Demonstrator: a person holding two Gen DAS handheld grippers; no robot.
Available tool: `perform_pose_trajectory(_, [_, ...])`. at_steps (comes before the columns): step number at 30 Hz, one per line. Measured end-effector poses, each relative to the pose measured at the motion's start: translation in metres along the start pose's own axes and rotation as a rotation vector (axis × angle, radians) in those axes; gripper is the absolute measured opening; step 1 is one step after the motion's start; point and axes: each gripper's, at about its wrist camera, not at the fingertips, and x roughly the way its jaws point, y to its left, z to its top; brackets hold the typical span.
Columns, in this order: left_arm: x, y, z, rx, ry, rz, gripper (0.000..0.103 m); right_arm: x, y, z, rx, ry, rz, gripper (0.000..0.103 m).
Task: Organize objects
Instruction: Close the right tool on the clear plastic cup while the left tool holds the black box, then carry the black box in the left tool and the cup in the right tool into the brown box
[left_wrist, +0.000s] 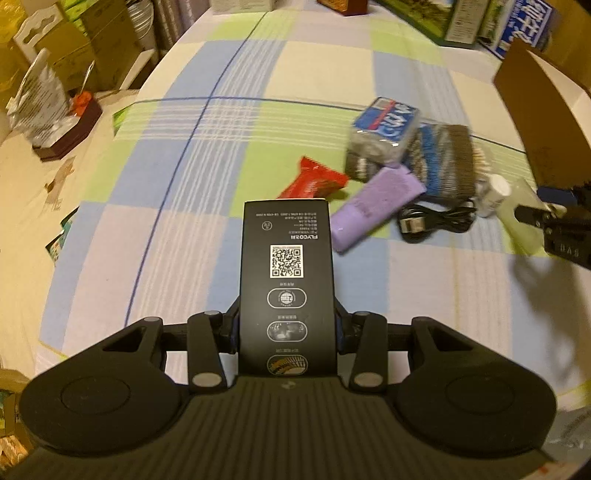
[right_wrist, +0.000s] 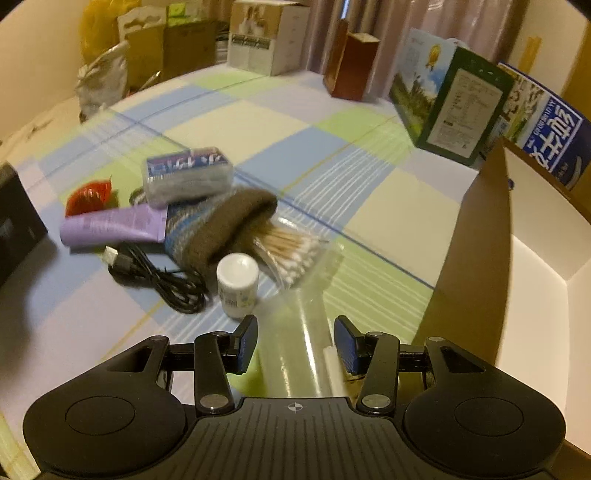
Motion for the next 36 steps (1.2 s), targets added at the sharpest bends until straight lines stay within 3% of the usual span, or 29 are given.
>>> perform_pose_trajectory(11, [0.008,0.001,-0.001,0.009,0.024,-0.026,0.038,-0.017,0.035,-0.007,-0.096,0.033,0.118,0.044])
perform_pose_trajectory(23, [0.010,0.004,-0.005,0.003,0.032,-0.032,0.038,0.005,0.041,-0.010,-0.083,0.073,0.122,0.048])
perform_pose_trajectory(26, [0.010,0.006,-0.008,-0.001,0.031,-0.036,0.038,0.005,0.042,-0.011,-0.057,0.072,0.126,0.046])
perform_pose_trajectory(36, [-0.007,-0.003,0.000,0.031,-0.017,-0.063,0.038,-0.031,0.026,-0.008,0.168,0.035,0.257,0.046])
